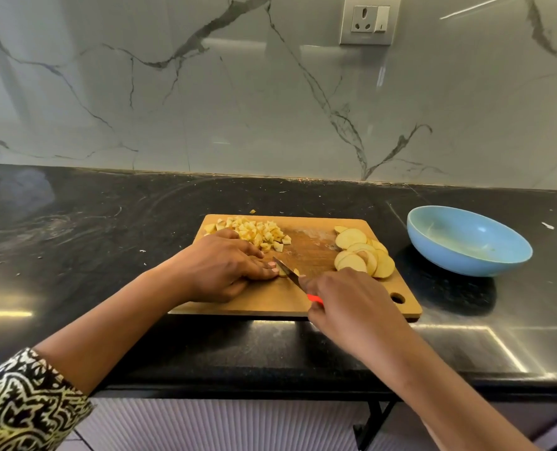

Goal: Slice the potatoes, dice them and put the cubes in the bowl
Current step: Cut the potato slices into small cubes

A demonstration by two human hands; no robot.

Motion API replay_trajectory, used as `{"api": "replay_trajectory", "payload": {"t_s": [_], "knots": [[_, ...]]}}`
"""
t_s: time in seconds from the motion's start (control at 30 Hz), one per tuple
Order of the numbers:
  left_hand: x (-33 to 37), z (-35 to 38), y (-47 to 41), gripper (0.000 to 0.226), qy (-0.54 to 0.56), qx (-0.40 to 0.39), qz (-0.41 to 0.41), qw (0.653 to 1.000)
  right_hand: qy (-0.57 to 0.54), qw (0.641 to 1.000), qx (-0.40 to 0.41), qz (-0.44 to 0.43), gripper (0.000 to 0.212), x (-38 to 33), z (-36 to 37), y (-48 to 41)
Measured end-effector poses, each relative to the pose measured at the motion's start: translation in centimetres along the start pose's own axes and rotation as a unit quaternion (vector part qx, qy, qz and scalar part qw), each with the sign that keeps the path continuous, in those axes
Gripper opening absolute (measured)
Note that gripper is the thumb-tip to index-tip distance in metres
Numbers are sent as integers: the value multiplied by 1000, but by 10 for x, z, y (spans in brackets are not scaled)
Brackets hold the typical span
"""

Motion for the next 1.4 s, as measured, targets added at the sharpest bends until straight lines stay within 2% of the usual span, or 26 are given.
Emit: {"api": "replay_trajectory", "payload": {"t_s": [0.13,0.3,0.4,0.5,0.57,0.67,0.73,0.87,1.0,1.13,1.23,1.4], "knots": [[-3,4,-1,63,24,-26,-20,999,-2,1000,-21,8,40,8,-15,23],[-8,10,0,45,130,3,-54,990,-47,997,-41,50,41,23,-29,29],[-9,12,-1,40,167,22,-67,983,-97,992,5,78,41,35,-36,35],[-9,7,-7,46,202,67,-102,972,-130,984,66,103,42,46,-34,36],[-2,4,-16,48,214,42,-116,969,-151,978,80,117,41,50,-27,36],[14,1,-33,43,210,-4,-69,975,-168,973,94,126,41,53,-19,38],[20,-1,-43,30,202,4,-52,978,-170,973,98,123,42,52,-17,40],[15,-4,-54,18,172,49,-78,981,-173,973,99,115,42,52,-11,43],[9,-5,-63,20,168,27,-119,978,-182,973,96,109,42,54,-5,45],[-1,-6,-59,22,190,-44,-65,979,-181,974,99,98,42,54,-3,47],[-9,-3,-49,27,228,-106,-47,967,-183,973,100,99,41,56,-4,49],[-15,4,-48,24,232,-68,-85,967,-177,975,89,97,39,52,-1,48]]}}
Point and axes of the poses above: each hand's wrist, its own y-axis away from the middle knuckle, its own z-axis out of the palm, x = y × z, the point moved 5 cm from there along -y, towards the middle knuckle, and after that the axes turned 13 degrees about -y, right-handed, at the moved point
